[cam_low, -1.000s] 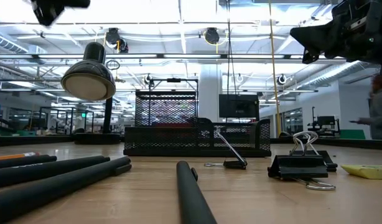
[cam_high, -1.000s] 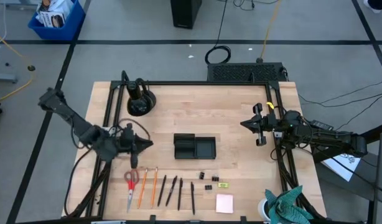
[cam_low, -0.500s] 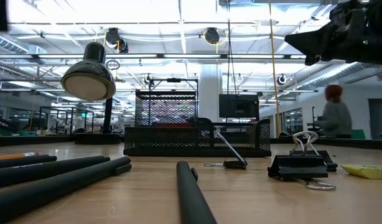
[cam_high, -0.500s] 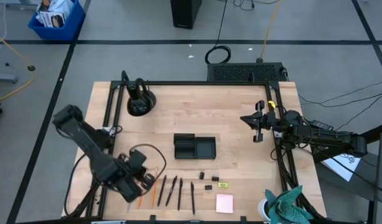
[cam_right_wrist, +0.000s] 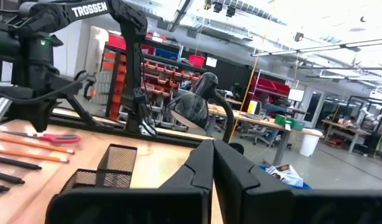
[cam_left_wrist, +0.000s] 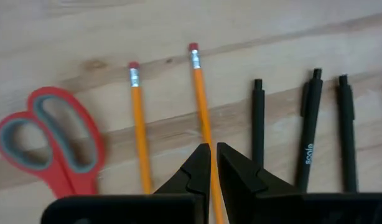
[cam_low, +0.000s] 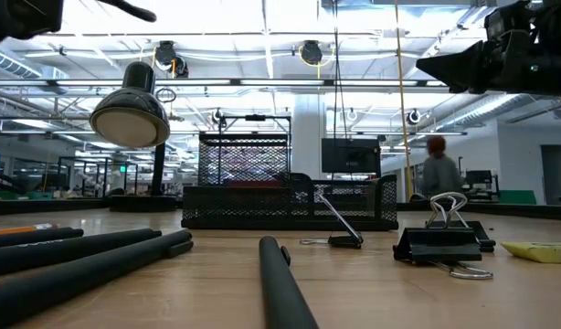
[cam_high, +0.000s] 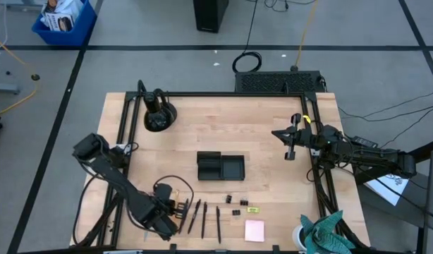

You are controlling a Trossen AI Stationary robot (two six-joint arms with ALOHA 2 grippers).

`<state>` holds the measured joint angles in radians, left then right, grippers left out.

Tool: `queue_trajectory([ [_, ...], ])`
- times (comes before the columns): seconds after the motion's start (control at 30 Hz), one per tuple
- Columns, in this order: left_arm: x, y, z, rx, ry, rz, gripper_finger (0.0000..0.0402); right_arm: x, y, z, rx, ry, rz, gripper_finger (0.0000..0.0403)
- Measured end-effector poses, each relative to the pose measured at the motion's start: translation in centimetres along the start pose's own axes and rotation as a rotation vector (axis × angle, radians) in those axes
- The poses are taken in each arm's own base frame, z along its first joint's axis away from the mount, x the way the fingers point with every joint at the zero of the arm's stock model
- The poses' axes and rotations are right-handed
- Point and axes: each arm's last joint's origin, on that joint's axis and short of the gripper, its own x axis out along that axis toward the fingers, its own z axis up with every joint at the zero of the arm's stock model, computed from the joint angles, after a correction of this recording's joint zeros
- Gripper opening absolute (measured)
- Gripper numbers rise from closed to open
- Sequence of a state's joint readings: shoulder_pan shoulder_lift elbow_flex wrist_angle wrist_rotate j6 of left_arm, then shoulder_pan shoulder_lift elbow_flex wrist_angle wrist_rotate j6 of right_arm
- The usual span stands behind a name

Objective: Pick and place office supplies into organizer
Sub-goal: Put the orange pencil into the black desk organizer

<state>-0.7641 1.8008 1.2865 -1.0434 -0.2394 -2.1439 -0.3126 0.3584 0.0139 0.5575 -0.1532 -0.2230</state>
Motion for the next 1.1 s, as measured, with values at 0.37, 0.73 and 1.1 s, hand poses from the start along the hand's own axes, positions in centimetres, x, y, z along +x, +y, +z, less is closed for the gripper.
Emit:
queue_trajectory([
  [0.37,1.3,-1.4,1.6,0.130,-0.041,0.009,0.0031,0.0,-0.1,0.5,0.010,-0.046,-0.012,0.0004],
  [0.73,1.4,-1.6,2.1,0.135,-0.051,0.006,0.0127,0.0,-0.1,0.3,0.053,-0.031,-0.007,0.0004],
  [1.1,2.6,-2.0,1.9,0.162,-0.033,0.034,0.0242,0.0,0.0,0.2,0.081,-0.021,-0.004,0.0004],
])
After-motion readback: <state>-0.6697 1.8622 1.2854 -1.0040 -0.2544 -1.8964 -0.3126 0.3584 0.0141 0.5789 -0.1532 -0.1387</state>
